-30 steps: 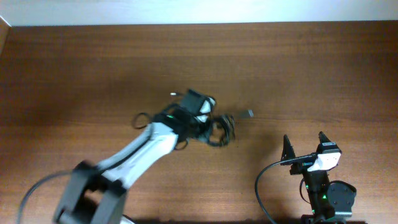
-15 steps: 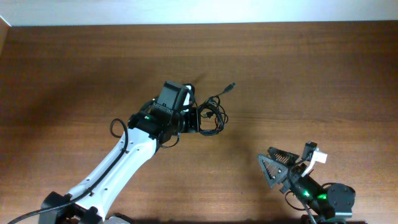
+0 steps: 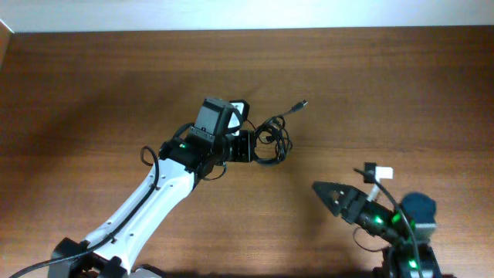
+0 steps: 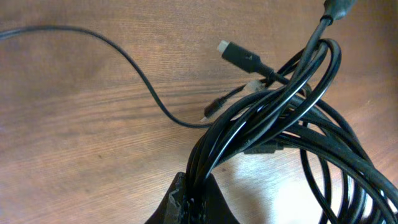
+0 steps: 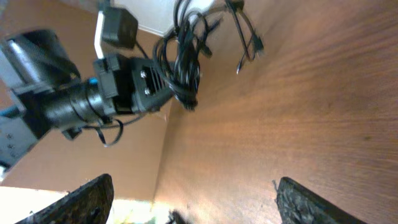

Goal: Untangle cables

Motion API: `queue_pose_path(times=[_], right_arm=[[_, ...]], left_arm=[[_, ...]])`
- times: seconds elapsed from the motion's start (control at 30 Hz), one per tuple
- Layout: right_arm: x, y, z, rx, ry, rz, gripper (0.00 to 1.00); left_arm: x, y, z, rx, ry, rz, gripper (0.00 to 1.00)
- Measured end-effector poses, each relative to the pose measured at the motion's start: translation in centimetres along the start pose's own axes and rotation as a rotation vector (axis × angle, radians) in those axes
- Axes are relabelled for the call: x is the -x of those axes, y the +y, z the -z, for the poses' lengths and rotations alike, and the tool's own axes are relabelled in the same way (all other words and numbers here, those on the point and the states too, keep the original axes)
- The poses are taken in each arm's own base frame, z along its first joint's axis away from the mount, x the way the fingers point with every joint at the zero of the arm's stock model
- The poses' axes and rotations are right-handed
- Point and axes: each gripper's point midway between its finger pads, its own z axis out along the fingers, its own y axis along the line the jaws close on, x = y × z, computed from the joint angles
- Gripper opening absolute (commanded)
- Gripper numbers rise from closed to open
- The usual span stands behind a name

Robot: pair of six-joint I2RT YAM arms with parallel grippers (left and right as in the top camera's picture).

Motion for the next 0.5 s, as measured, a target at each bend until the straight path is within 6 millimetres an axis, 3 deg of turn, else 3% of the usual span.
queue_pose_path(times=[0.17,0.27,0.33,0.4,0.43,0.5], right_arm=[[-0.2,2.1,-4.0,0.083,0.054,0.108,0.82],[-0.7,2.2,-6.3,0.082,0.041,0.137,0.79],[-1.2,1.6,-7.9,0.047,0.039,0.129,0.66],[-1.1,0.6,-8.8,0.004,0.023,0.117,0.43],[-0.7,0.4,-9.1,-0.006,0.006,0.117,0.30],[0.1,1.0,-9.2,0.011,-0.028,0.124,0.19]], left_arm=[[-0.6,0.1,0.0,0.006,0.024,0.159,0.00],[-1.6,-0.3,-0.2,0.011,0.057,0.177,0.00],[-2.7,-1.8,-0.5,-0.007,0.083,0.149,0.00],[-3.9,-3.0,-0.7,-0.015,0.114,0.118,0.00],[-4.6,-3.2,-0.8,-0.010,0.133,0.108,0.00],[-5.7,-2.8,-0.7,0.025,0.168,0.109,0.00]])
